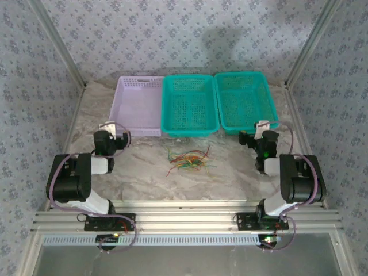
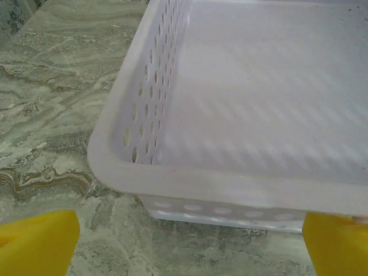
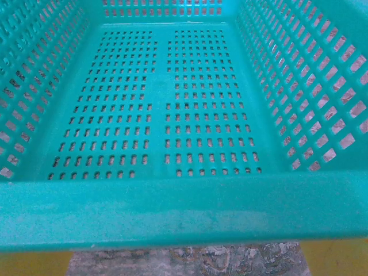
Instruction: Untangle the cables
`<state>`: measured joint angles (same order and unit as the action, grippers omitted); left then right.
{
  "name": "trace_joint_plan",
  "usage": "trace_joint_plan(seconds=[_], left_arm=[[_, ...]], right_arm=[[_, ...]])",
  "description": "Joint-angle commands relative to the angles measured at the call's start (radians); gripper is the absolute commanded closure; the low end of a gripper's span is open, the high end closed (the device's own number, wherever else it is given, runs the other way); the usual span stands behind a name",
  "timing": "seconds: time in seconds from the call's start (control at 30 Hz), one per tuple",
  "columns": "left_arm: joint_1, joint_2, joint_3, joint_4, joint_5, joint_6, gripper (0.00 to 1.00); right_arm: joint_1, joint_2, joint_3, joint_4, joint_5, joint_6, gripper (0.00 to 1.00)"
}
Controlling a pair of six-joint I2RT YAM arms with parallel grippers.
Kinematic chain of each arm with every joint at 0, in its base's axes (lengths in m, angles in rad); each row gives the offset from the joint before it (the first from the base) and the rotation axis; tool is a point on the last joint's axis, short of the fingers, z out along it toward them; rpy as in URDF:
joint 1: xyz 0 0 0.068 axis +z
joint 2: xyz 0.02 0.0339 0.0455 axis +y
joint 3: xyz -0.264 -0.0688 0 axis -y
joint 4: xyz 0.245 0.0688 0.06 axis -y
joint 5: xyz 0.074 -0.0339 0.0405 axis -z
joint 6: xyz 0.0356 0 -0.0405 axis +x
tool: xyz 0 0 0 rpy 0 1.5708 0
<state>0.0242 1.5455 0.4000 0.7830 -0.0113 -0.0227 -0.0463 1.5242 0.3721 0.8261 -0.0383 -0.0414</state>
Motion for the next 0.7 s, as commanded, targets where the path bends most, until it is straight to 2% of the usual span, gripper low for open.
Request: trace_joint_plan(seconds=[0.0, 0.67], left_arm=[[0.000, -0.011, 0.014, 0.030, 0.014, 0.006, 0.00], [0.000, -0.010, 0.014, 0.030, 0.015, 0.007, 0.00]], right_arm=[[0.004, 0.001, 0.017, -0.007, 0.013, 0.009, 0.00], [-0.001, 0.001, 0.017, -0.008, 0.003, 0.014, 0.00]])
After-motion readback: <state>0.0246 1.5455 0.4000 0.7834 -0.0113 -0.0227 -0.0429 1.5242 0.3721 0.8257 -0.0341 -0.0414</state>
